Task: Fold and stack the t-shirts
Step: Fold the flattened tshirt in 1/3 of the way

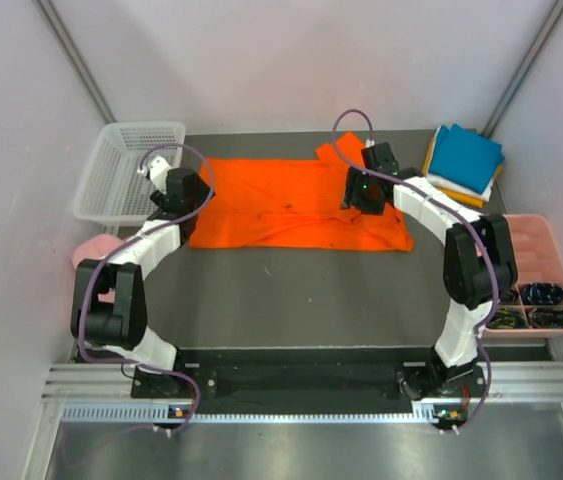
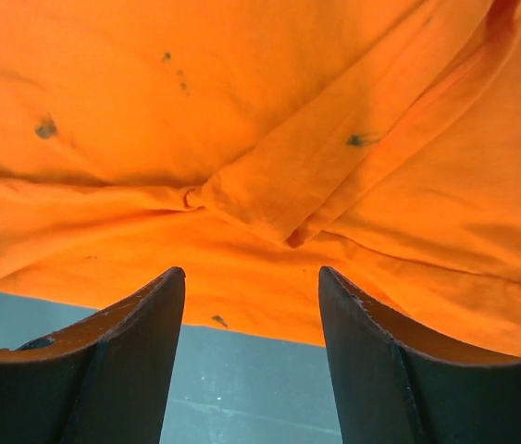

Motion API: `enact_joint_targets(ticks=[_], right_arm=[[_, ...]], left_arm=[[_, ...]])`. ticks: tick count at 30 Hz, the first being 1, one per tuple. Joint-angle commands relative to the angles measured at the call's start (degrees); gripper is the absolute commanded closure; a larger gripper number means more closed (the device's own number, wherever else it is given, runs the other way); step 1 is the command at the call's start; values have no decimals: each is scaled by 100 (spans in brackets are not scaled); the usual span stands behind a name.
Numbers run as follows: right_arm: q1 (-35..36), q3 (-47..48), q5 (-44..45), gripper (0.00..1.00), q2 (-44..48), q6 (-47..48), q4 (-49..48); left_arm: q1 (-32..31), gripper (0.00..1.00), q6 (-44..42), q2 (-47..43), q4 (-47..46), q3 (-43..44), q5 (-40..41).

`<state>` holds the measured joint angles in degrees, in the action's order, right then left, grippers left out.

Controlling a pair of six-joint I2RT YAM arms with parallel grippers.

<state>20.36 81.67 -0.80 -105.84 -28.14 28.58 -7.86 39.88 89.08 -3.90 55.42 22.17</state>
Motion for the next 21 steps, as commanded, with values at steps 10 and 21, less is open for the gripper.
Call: enact_joint_targets(ticks=[10,21], right_arm=[[152,-274,-263,50,-349,-201,-406],[144,-125,-210,57,-613,-148,-406]], left_arm=[[4,21,-112,-172,-304,-119,-38],[4,21,-147,-128,-313,-84,-11]])
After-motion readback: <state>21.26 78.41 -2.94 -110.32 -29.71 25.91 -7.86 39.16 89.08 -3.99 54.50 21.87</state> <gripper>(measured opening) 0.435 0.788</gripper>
